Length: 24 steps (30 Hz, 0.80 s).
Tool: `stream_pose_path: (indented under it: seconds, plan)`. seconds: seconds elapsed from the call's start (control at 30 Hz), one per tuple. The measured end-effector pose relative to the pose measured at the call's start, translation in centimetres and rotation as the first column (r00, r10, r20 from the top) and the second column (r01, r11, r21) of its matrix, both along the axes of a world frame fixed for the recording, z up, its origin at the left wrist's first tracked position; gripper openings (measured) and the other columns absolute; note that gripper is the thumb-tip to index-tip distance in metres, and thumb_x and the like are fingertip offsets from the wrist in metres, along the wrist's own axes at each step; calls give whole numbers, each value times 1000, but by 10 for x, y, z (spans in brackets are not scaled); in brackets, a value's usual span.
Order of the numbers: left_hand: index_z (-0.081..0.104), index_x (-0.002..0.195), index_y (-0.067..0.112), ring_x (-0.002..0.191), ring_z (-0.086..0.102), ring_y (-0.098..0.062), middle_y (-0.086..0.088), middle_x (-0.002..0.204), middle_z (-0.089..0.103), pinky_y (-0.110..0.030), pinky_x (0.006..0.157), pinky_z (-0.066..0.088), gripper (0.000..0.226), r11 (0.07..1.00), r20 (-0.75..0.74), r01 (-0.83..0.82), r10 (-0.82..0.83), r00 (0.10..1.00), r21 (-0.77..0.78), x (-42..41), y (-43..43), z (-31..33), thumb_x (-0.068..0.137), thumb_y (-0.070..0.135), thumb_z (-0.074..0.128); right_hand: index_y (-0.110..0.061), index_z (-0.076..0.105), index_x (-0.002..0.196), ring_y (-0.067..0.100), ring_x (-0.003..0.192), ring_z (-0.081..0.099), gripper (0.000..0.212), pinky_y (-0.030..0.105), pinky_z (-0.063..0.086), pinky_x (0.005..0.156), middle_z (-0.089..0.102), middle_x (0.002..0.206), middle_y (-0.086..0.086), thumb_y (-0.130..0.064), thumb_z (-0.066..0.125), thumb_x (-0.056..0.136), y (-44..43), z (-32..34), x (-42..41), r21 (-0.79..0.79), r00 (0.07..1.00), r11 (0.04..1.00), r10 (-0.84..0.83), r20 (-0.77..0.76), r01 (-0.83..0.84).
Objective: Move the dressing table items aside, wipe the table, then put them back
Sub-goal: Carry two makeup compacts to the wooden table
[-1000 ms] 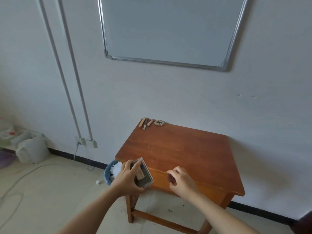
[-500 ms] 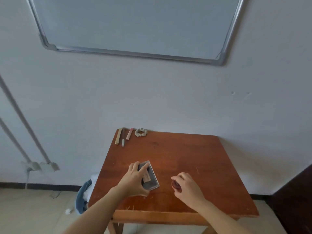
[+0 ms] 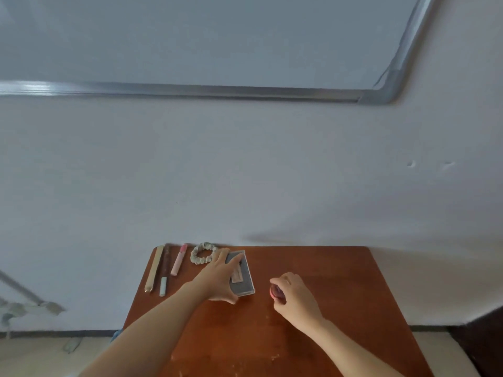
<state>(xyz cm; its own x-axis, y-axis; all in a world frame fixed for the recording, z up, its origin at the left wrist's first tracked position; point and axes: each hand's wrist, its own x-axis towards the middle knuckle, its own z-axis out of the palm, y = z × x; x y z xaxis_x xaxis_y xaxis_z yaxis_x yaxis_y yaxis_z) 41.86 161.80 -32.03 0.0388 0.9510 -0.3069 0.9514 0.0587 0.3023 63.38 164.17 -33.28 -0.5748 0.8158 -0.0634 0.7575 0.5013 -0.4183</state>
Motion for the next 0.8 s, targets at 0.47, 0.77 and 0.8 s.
stream_pose_path:
  seconds: [0.47, 0.77, 0.8]
  plan:
    - [1, 148, 29, 144, -10, -22, 0, 156, -10, -37, 111, 31, 102, 980, -115, 185, -192, 975, -68, -27, 38, -12, 73, 39, 69, -18, 60, 119, 19, 104, 56, 41, 23, 50, 77, 57, 112, 2, -13, 64, 79, 32, -21, -26, 51, 996, 997, -53, -79, 57]
    - [14, 147, 25, 145, -4, -24, -3, 157, -1, -43, 116, 8, 91, 981, -182, 195, -196, 964, -22, -35, 21, -10, 77, 50, 65, -19, 64, 109, 18, 94, 61, 38, 16, 46, 69, 62, 103, 1, -12, 71, 73, 3, -16, -42, 97, 997, 993, -57, -42, 61]
    - [14, 148, 25, 145, -3, -23, -3, 157, 1, -43, 117, 7, 86, 987, -179, 158, -154, 972, 10, -38, 13, -10, 80, 51, 61, -18, 61, 114, 17, 101, 57, 36, 17, 47, 76, 59, 109, 1, -14, 66, 79, -1, -12, -48, 96, 999, 994, -47, -25, 49]
